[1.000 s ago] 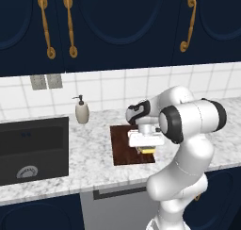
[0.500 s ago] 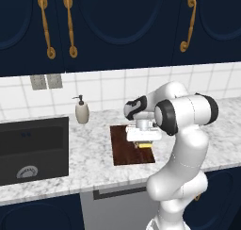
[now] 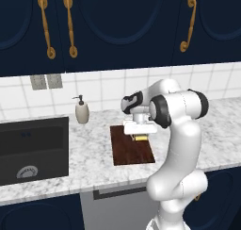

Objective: Pick up the sponge from the counter and clean the cutting board by briefly scrubbing or pressing down on the cutting board. Once finished, release the sponge.

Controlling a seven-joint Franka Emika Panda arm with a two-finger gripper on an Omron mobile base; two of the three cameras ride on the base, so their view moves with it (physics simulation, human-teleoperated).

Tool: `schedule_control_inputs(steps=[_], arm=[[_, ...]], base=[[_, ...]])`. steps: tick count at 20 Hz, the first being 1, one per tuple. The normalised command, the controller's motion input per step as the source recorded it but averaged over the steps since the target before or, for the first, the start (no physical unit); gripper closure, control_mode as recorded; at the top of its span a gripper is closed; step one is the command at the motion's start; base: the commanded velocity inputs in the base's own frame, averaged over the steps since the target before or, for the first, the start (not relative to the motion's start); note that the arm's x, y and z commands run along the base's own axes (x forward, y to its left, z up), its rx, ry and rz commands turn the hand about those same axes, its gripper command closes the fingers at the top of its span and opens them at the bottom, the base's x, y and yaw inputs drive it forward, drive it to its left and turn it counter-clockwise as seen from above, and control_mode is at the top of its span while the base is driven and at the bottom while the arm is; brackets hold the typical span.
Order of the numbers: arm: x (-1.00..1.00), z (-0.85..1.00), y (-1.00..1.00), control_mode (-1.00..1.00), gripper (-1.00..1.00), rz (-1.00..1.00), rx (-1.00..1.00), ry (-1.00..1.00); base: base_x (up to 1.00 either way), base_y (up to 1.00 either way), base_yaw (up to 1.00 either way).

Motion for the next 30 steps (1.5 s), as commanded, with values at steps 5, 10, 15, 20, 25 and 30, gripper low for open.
schedule_control_inputs(steps=[5,10,15,20,25,30], arm=[[0.69,-0.18,-0.08,-1.0,1.0,-0.01,-0.04,0.07],[0.68,-0.34,-0.09,-1.0,1.0,0.0,-0.03,0.06],[0.65,-0.21,-0.17,-1.0,1.0,0.0,-0.01,0.01],[0.37,-0.02,-0.28,-1.0,1.0,0.0,0.0,0.0],[0.71,-0.19,-0.4,-1.0,1.0,0.0,0.0,0.0],[0.35,-0.07,-0.41,-1.0,1.0,0.0,0.0,0.0]], base=[[0.0,0.0,0.0],[0.0,0.0,0.0],[0.0,0.0,0.0],[0.0,0.0,0.0],[0.0,0.0,0.0],[0.0,0.0,0.0]])
